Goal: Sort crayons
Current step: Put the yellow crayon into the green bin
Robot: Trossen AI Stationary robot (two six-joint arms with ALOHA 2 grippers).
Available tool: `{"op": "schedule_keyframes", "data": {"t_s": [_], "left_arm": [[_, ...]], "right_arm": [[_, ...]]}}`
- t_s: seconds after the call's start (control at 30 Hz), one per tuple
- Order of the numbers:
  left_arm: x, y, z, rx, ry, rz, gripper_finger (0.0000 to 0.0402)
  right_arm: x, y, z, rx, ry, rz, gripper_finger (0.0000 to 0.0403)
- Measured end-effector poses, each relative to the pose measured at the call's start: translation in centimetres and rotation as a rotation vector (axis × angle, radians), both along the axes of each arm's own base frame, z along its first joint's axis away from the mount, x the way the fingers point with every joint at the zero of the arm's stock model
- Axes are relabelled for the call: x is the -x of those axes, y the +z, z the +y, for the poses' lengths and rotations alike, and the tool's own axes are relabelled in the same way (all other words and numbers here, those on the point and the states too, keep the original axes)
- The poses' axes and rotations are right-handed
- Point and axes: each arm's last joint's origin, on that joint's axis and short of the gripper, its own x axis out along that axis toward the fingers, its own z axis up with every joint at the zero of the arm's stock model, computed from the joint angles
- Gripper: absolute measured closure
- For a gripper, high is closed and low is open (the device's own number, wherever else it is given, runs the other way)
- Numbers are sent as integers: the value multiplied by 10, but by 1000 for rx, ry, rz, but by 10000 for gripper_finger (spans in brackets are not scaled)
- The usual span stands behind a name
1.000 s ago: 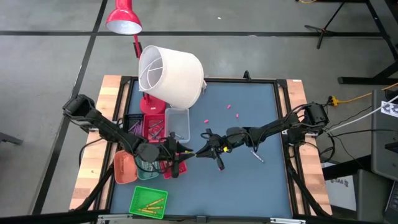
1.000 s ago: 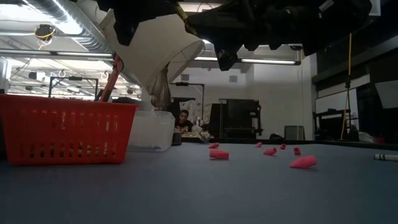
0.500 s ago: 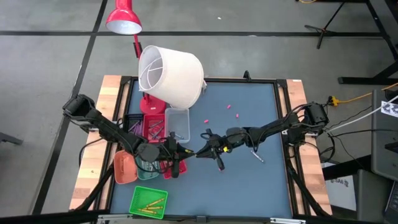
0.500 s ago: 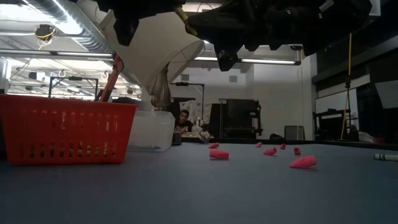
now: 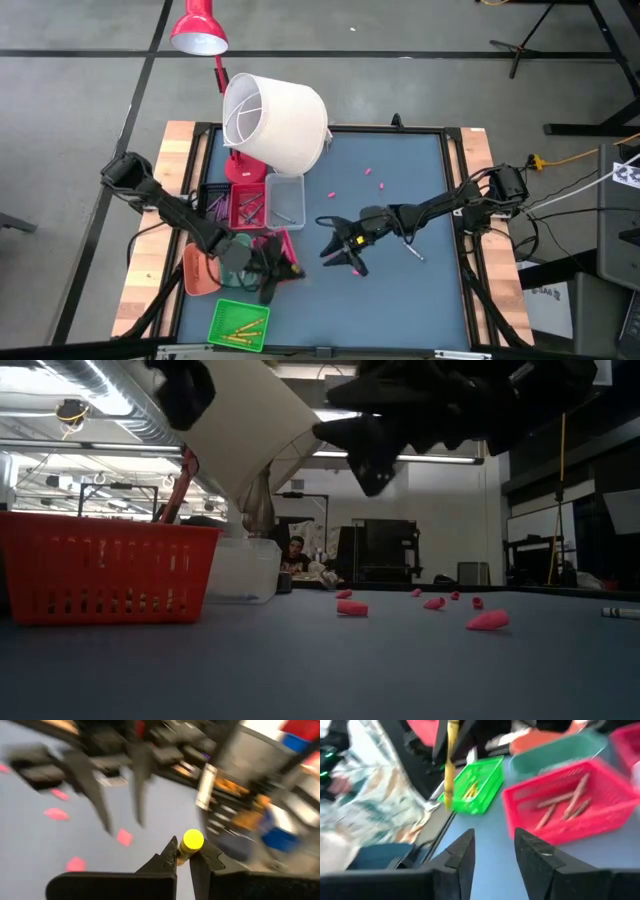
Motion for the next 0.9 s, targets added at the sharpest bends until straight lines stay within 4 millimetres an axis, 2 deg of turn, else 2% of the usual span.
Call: {"op": "schedule_keyframes", "data": {"t_s": [0.13,0.33,0.53,0.7,0.9], "left_arm": [[11,-5,-19,127,-194,96,392],[38,-22,-46,323,-398,403,392],[64,-34,-61,462,-412,694,392],[78,-40,-67,486,-370,805,390],[89,-44,-72,580,-266,923,369]], "right_arm": [[4,-7,2,-40,98,104,270],[11,-21,2,-34,135,265,271],[13,-26,1,-16,108,328,271],[13,-26,1,-16,108,328,271],[13,-26,1,-15,108,328,271]]}}
